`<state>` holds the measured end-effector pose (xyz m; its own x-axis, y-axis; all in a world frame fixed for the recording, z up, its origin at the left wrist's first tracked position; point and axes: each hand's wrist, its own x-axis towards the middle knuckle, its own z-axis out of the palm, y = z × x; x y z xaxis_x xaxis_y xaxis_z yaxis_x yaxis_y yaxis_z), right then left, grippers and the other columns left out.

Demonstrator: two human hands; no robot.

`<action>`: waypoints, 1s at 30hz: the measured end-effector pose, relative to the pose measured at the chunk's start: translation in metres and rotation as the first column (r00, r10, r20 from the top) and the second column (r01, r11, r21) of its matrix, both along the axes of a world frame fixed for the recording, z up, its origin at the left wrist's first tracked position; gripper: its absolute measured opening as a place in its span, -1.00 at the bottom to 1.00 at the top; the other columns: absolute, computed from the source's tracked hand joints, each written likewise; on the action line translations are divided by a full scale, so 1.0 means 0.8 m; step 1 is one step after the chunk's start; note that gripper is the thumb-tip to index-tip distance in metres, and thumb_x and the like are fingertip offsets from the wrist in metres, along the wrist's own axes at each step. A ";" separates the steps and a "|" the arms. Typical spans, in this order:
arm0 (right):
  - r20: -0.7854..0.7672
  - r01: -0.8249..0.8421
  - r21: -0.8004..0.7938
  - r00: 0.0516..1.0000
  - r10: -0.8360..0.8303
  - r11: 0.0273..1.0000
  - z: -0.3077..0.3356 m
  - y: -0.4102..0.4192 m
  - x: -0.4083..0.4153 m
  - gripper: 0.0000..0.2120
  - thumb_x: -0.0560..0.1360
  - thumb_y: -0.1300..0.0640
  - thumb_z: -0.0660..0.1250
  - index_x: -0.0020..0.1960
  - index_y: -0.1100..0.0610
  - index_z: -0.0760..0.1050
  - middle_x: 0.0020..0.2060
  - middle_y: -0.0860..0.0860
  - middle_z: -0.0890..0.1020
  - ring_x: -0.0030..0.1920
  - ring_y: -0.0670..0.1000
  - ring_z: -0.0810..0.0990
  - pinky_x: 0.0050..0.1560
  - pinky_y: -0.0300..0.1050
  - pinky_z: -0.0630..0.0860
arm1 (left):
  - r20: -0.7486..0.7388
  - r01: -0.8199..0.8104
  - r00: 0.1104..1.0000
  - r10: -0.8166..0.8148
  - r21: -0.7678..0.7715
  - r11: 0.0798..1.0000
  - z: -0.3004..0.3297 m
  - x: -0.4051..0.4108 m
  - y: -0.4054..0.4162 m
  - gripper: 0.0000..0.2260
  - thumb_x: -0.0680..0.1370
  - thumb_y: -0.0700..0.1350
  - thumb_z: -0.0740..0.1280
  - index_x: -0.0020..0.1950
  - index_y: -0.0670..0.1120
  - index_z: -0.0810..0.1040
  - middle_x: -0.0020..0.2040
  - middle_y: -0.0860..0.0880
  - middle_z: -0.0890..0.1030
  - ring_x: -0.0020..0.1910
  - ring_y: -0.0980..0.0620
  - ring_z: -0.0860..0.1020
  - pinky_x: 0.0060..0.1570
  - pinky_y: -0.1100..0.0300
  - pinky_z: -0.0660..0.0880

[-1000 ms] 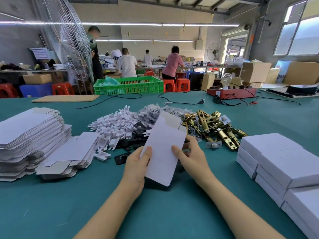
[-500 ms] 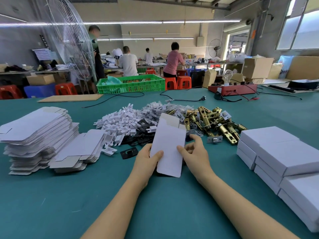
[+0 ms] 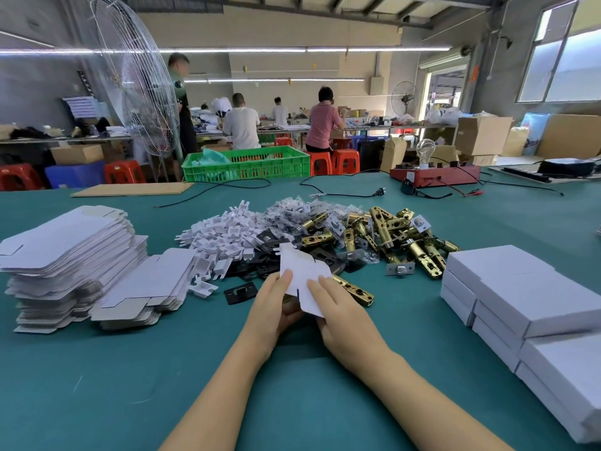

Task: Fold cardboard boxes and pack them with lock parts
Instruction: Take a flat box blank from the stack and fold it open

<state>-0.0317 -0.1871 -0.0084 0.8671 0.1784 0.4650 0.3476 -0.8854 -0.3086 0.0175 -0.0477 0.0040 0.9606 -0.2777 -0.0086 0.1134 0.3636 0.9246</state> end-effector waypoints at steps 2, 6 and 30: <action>0.001 -0.045 -0.040 0.999 0.045 0.998 0.002 -0.001 -0.004 -0.46 0.55 0.28 0.16 0.51 0.19 0.20 0.51 0.20 0.18 0.54 0.15 0.06 0.51 -0.04 0.08 | -0.053 0.051 0.997 -0.058 -0.118 0.992 0.004 -0.002 0.002 -0.73 0.56 -0.07 0.31 0.21 -0.14 0.55 0.08 -0.12 0.69 -0.01 -0.09 0.68 -0.15 0.07 0.63; 0.173 -0.091 -0.063 0.980 0.100 0.994 0.013 0.004 -0.020 -0.45 0.46 -0.19 0.31 0.27 0.18 0.53 0.28 0.17 0.52 0.36 0.19 0.44 0.33 0.13 0.41 | 0.050 -0.104 0.993 0.103 0.027 0.994 0.006 -0.003 0.010 -0.77 0.59 -0.30 0.27 0.23 -0.14 0.54 0.07 -0.14 0.69 -0.02 -0.08 0.67 -0.08 0.03 0.60; 0.325 0.002 0.424 0.933 -0.154 0.906 0.057 -0.038 -0.021 -0.79 0.33 0.14 0.54 -0.15 0.13 0.53 -0.17 -0.26 0.44 -0.25 -0.26 0.42 -0.29 -0.43 0.25 | 0.942 -0.719 0.334 -0.024 0.271 0.639 0.034 -0.017 0.006 -0.86 0.49 -0.10 0.39 -0.13 -0.15 0.69 -0.22 0.00 0.64 -0.17 0.14 0.46 -0.13 0.19 0.37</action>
